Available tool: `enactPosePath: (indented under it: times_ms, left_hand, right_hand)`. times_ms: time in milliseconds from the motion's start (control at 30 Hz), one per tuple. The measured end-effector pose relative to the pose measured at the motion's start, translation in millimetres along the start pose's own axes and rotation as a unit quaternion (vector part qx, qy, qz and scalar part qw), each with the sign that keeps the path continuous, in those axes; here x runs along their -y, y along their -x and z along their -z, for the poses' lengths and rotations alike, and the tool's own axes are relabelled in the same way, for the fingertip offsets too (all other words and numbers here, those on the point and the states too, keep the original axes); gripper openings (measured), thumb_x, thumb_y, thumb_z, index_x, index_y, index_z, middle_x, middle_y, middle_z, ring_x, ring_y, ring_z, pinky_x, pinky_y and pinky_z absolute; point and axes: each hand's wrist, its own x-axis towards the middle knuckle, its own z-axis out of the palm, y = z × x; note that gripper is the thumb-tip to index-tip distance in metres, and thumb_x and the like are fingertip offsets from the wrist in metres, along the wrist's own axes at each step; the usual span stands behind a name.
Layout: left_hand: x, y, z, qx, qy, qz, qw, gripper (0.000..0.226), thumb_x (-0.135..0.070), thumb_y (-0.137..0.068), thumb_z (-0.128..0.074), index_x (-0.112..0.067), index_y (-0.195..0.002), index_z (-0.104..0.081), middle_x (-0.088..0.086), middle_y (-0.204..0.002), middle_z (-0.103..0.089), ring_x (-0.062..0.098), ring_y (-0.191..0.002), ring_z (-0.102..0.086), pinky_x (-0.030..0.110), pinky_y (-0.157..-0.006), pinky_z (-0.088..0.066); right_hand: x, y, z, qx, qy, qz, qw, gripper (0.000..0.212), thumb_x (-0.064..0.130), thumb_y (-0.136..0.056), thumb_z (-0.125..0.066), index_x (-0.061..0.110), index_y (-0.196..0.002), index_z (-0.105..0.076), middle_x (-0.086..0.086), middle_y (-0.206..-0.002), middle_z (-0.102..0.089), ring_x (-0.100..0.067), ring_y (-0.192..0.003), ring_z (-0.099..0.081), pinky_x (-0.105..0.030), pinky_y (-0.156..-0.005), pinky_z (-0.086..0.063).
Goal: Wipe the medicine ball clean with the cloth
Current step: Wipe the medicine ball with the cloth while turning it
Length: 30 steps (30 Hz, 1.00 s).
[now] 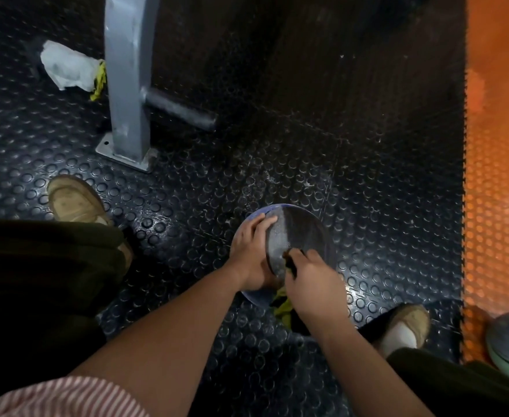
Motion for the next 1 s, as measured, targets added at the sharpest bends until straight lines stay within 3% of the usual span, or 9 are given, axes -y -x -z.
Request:
enactPosePath:
  times_ms: [133, 267, 367, 467, 600, 833, 1000]
  left_hand:
    - [2.4, 1.5, -4.6, -0.012, -0.002, 0.001, 1.000, 0.109, -0.032, -0.072, -0.081, -0.030, -0.152, -0.008, 0.000, -0.157, 0.003, 0.020, -0.146, 0.001, 0.036, -0.120, -0.001]
    - [2.6, -1.4, -2.9, -0.030, -0.008, 0.004, 1.000, 0.111, -0.041, -0.065, -0.079, -0.020, -0.152, -0.013, 0.009, -0.157, -0.004, 0.027, -0.146, -0.005, 0.041, -0.120, -0.006]
    - [1.2, -6.6, 5.0, -0.022, 0.015, 0.015, 1.000, 0.104, -0.029, -0.070, -0.077, -0.024, -0.152, -0.013, 0.008, -0.156, -0.006, 0.029, -0.146, -0.008, 0.041, -0.120, -0.008]
    - [-1.0, -8.6, 7.5, 0.001, -0.009, 0.023, 1.000, 0.118, -0.032, -0.063, -0.087, -0.031, -0.151, -0.009, 0.004, -0.156, -0.004, 0.025, -0.145, -0.007, 0.042, -0.120, -0.009]
    - [-4.0, -8.8, 4.6, 0.014, -0.027, 0.030, 0.999, 0.127, -0.046, -0.056, -0.089, -0.035, -0.151, -0.005, -0.002, -0.157, 0.002, 0.022, -0.146, -0.001, 0.043, -0.121, -0.007]
    - [-0.8, -6.6, -6.2, -0.020, -0.048, 0.007, 0.999, 0.105, -0.035, -0.074, -0.076, -0.029, -0.152, -0.007, 0.002, -0.158, 0.000, 0.024, -0.147, -0.002, 0.041, -0.120, -0.006]
    - [-5.3, -11.5, 0.2, 0.005, -0.028, 0.034, 0.999, 0.111, -0.033, -0.068, -0.082, -0.038, -0.149, -0.006, -0.005, -0.156, -0.002, 0.018, -0.146, -0.001, 0.047, -0.120, 0.000]
  right_hand:
    - [-1.4, -22.3, 4.1, -0.006, -0.001, -0.021, 1.000, 0.030, 0.024, -0.095, -0.045, 0.017, -0.122, -0.057, -0.006, -0.111, -0.054, -0.028, -0.091, -0.061, -0.027, -0.063, -0.036]
    - [2.4, -63.8, 12.9, 0.006, -0.017, -0.045, 0.999, 0.026, 0.020, -0.095, -0.041, 0.017, -0.112, -0.060, -0.008, -0.108, -0.055, -0.031, -0.092, -0.060, -0.032, -0.067, -0.044]
    - [3.0, -52.8, 10.0, 0.002, -0.018, -0.033, 0.999, 0.029, 0.021, -0.097, -0.040, 0.017, -0.122, -0.054, -0.008, -0.114, -0.053, -0.031, -0.096, -0.059, -0.031, -0.066, -0.039]
    - [-2.6, -15.7, 0.1, 0.000, -0.010, -0.019, 1.000, 0.036, 0.026, -0.098, -0.040, 0.021, -0.133, -0.046, -0.005, -0.118, -0.052, -0.030, -0.098, -0.059, -0.030, -0.066, -0.035]
    - [-5.4, 8.0, -5.2, 0.037, -0.007, -0.028, 0.999, 0.035, 0.027, -0.098, -0.040, 0.024, -0.132, -0.047, -0.002, -0.118, -0.050, -0.028, -0.097, -0.058, -0.029, -0.065, -0.035]
    - [-4.7, -44.3, 7.7, -0.002, -0.020, -0.068, 0.998, 0.036, 0.018, -0.096, -0.042, 0.021, -0.131, -0.051, -0.005, -0.122, -0.050, -0.030, -0.099, -0.059, -0.032, -0.067, -0.043]
    - [-7.9, -10.9, -1.0, 0.000, -0.011, -0.040, 0.999, 0.038, 0.022, -0.096, -0.043, 0.024, -0.134, -0.045, -0.003, -0.120, -0.051, -0.029, -0.097, -0.059, -0.030, -0.068, -0.039]
